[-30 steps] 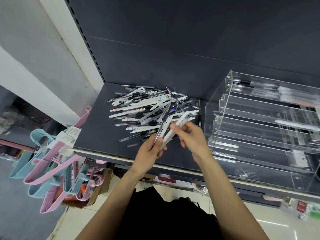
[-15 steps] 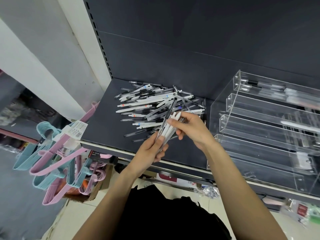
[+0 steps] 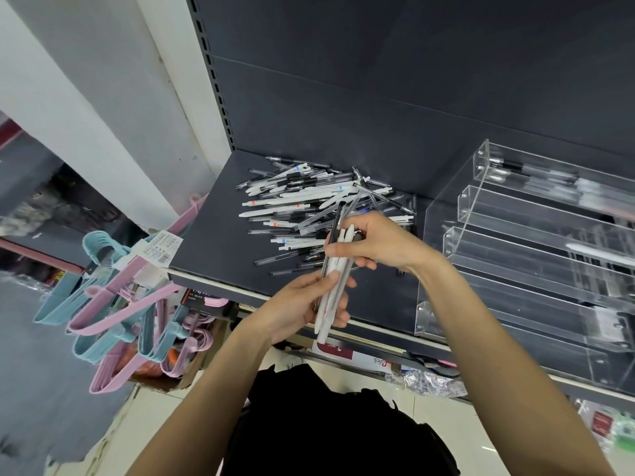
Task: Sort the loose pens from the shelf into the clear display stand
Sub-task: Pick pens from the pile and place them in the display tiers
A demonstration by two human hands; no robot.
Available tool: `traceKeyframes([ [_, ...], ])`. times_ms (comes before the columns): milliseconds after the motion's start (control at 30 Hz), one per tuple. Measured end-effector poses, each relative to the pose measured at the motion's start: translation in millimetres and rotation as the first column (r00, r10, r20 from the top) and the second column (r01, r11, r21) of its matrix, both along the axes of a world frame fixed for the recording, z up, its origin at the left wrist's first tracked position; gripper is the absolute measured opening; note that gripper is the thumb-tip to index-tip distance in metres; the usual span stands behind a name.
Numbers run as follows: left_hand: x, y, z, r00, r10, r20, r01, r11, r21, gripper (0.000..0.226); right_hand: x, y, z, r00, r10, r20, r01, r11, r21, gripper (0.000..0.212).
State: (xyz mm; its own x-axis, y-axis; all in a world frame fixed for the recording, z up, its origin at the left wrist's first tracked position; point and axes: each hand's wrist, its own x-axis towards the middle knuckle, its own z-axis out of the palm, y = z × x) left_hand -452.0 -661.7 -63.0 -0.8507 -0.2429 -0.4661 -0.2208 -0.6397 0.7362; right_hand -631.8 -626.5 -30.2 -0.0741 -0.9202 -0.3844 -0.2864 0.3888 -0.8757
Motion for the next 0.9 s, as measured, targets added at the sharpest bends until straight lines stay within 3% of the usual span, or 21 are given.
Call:
traceKeyframes([
  [133,-3.0,-0.8,1.3,0.996,0.084,0.009,-0.083,0.993,-0.088,0.028,-6.5,-2.1,3.5,0.996,-0.091,0.009,0.092,0.992,-0.082,0.037],
  [233,-2.6,-1.7,0.6,0.987,0.155,-0.032,-0.157,0.985,-0.068,0.028,-14.2,3.2,7.9,0.986,-0.165,0.032,0.168,0.977,-0.128,0.043],
  [467,-3.8,-4.7,-1.5,0.937,0.342,-0.075,-0.343,0.939,0.003,0.031,-22.2,24.6,0.1,0.935,-0.355,0.011,0.343,0.894,-0.288,0.018],
  [633,-3.9,-9.1,0.1,0.896,0.426,-0.121,-0.426,0.904,0.031,0.030,-17.1,52.2,-9.8,0.976,-0.182,-0.121,0.153,0.963,-0.222,0.013],
  [800,-9.9,-8.1,0.4,0.859,0.496,-0.127,-0.504,0.862,-0.046,0.032,14.6,59.0,-12.8,0.929,-0.371,-0.008,0.357,0.898,-0.256,0.009],
  [900,-16.8,-3.3,2.7,0.847,0.514,-0.138,-0.522,0.853,-0.027,0.030,50.0,52.2,-11.7,0.892,-0.406,-0.198,0.335,0.889,-0.312,0.014],
])
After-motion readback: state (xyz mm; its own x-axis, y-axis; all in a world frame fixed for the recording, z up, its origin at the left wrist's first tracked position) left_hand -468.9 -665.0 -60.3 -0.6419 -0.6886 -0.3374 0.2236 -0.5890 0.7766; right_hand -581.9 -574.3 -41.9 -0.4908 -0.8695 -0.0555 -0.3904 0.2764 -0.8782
